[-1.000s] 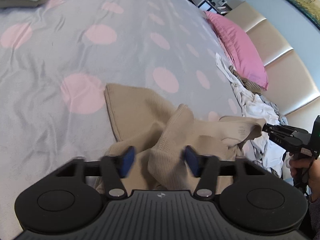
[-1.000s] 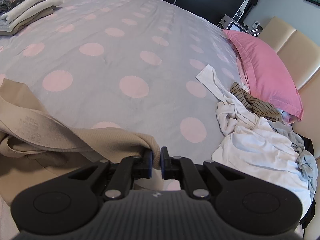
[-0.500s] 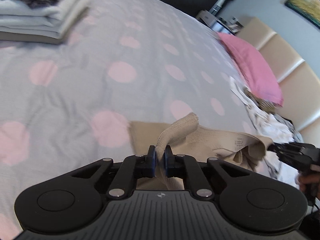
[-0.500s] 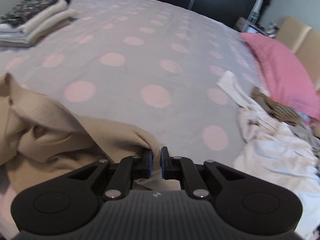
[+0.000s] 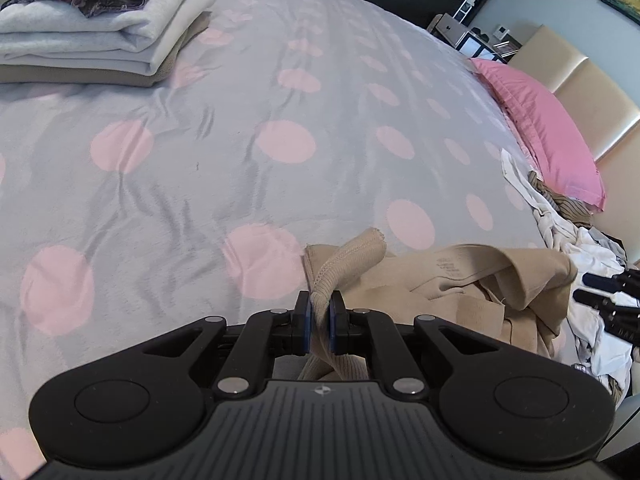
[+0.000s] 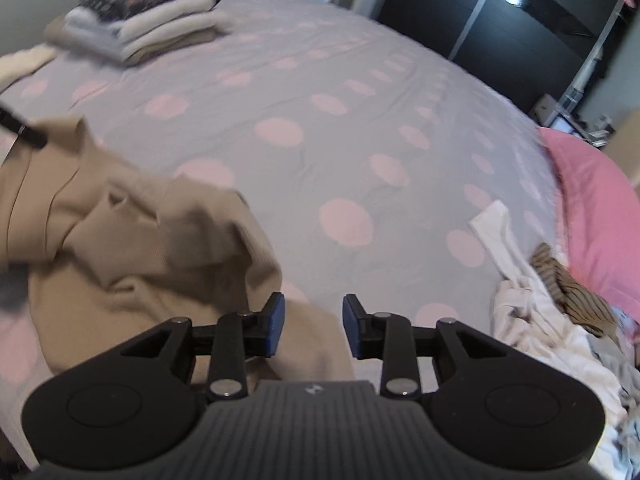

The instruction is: Fold clothes

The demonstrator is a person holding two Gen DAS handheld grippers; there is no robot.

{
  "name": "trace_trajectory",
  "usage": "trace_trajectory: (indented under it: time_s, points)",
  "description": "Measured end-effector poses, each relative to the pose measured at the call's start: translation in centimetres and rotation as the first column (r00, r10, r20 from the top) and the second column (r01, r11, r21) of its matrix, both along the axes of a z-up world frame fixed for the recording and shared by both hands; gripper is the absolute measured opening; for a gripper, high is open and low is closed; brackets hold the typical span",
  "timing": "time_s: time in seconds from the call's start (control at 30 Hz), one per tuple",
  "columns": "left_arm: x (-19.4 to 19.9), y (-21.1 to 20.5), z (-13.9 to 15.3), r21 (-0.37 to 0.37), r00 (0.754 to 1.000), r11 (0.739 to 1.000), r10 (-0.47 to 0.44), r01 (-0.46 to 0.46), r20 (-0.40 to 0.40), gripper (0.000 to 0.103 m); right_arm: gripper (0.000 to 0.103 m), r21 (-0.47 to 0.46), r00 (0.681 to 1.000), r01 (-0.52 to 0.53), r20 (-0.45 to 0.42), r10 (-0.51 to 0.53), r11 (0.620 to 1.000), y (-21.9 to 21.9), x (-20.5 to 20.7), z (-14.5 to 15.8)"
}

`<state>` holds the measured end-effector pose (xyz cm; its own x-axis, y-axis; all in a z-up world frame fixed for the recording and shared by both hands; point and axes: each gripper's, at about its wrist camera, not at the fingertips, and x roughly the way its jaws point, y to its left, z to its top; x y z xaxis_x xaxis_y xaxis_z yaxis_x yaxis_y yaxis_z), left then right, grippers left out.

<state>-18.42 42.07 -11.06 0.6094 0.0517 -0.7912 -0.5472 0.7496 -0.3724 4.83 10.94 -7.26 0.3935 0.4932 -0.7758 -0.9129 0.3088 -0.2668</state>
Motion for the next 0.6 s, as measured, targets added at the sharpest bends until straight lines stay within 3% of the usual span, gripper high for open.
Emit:
trace_trajectory:
  time_s: [0.1,0.2,0.33,0.47,0.6]
  points:
    - [0.3,0.0,-0.1,0.003,1.000,1.000,-0.005,0.005,-0.008,0.007,0.041,-0.019,0.993,-0.104,0.062,0.105,0.994,0.8,-1.5,-0.3]
    - [0.5,0.1,-0.2,0.002,1.000,1.000,-0.005,0.005,-0.015,0.007,0.049,-0.123,0.928,-0.248,0.253,0.272,0.961,1.5,-4.8,-0.6]
    - [0.6,0.2,-0.2,-0.007,1.000,1.000,-0.005,0.005,-0.015,0.007,0.049,-0.270,0.763,-0.389,0.443,0.472,0.881,1.6,-9.0,-1.6]
    - [0.5,0.4,-0.1,-0.012,1.000,1.000,-0.007,0.006,-0.016,0.007,0.049,-0.392,0.612,-0.449,0.520,0.595,0.803,1.9,-11.8,-3.6]
    - [0.5,0.3,0.0,-0.011,1.000,1.000,-0.012,0.012,-0.015,0.007,0.052,-0.533,0.418,-0.465,0.572,0.706,0.707,1.9,-13.7,-6.4]
